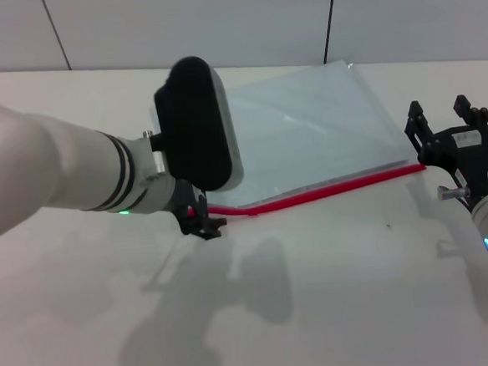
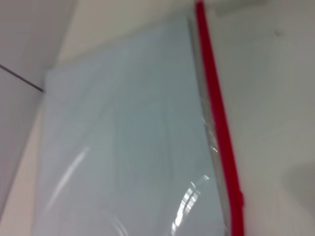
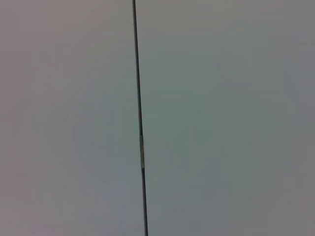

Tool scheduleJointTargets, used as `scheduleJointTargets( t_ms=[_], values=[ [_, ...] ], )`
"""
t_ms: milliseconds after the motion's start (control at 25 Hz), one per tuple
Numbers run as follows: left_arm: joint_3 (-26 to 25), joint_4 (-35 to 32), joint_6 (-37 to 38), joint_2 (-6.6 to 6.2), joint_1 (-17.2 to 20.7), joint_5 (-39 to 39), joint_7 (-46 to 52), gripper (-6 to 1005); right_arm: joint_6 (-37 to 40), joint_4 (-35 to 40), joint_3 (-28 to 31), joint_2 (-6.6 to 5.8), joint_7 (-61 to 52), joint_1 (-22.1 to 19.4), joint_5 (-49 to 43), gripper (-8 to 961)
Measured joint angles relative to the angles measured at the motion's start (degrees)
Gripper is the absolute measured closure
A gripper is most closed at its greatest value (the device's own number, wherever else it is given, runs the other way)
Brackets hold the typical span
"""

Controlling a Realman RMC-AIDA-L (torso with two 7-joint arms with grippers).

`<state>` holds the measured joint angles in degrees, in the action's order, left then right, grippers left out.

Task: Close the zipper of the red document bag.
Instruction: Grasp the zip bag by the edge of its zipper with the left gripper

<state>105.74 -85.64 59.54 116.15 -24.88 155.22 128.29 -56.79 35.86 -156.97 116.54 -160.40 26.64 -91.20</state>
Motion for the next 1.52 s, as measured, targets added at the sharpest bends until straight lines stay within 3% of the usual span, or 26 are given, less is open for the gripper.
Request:
scheduleJointTargets(
  t_ms=[160, 400, 600, 840, 1520],
  values=[
    [1.0, -0.4, 4.7, 0.10, -2.0, 3.3, 1.0, 130, 0.0, 0.0, 0.0, -0.02, 0.0, 0.1, 0.0, 287],
    [3.5, 0.3, 6.0, 0.06, -3.9, 9.1, 3.1, 131, 0.1, 0.0, 0.0, -0.09, 0.0, 0.7, 0.6, 287],
    [4.7, 1.9, 6.7, 0.06, -5.6, 9.3, 3.5, 131, 0.1, 0.0, 0.0, -0.09, 0.0, 0.7, 0.6, 287],
    [7.2, 3.4, 6.9, -0.06, -7.3, 9.3, 3.6, 244, 0.1, 0.1, 0.0, -0.09, 0.0, 0.8, 0.7, 287],
    [7.6, 8.7, 7.4, -0.49, -11.3, 9.6, 4.2, 245, 0.1, 0.3, 0.0, -0.18, 0.0, 1.0, 0.7, 287]
  ],
)
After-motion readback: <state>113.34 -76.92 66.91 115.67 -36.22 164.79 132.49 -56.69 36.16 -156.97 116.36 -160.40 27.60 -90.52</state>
